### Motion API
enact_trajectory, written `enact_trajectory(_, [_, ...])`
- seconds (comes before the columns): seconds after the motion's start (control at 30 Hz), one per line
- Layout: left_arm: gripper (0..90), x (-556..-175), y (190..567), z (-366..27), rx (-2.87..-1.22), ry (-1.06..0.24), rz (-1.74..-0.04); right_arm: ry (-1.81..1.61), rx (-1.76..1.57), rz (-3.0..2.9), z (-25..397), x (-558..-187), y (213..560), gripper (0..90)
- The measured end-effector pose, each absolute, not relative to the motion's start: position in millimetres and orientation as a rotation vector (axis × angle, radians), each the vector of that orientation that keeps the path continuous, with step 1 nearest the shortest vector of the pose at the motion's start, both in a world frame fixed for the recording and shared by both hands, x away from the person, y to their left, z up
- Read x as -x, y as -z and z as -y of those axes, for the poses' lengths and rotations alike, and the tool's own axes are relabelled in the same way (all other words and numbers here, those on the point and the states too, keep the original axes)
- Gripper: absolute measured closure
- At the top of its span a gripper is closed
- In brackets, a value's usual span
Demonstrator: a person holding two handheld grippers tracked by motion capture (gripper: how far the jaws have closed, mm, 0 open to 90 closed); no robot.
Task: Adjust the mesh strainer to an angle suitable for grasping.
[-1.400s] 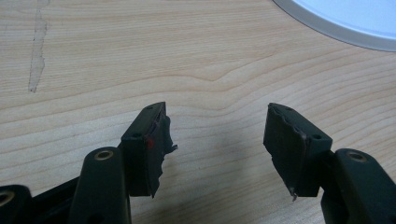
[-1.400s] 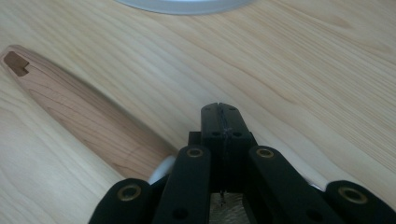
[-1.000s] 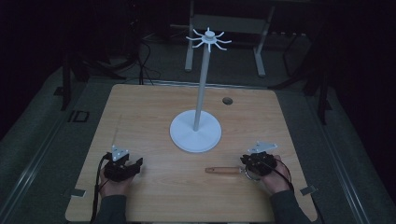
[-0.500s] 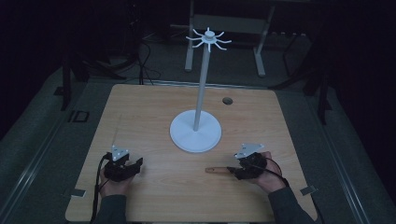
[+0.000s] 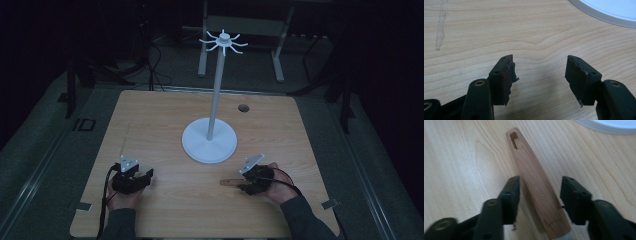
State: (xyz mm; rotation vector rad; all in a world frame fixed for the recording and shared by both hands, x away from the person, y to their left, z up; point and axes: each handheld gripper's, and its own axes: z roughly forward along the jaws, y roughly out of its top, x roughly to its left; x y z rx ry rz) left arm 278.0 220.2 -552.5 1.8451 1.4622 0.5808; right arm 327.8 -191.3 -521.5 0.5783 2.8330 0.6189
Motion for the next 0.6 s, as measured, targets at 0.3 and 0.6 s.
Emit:
enact_trajectory(0.3, [40.1, -278, 552, -221, -1.839, -0.583, -1.463, -0.525, -0.63, -2.845, 185, -340, 518, 64.8])
enact_trajectory(0.6, [40.1, -278, 552, -221, -1.838, -0.581, -1.463, -0.377, -0.619, -2.872, 182, -352, 519, 65.4])
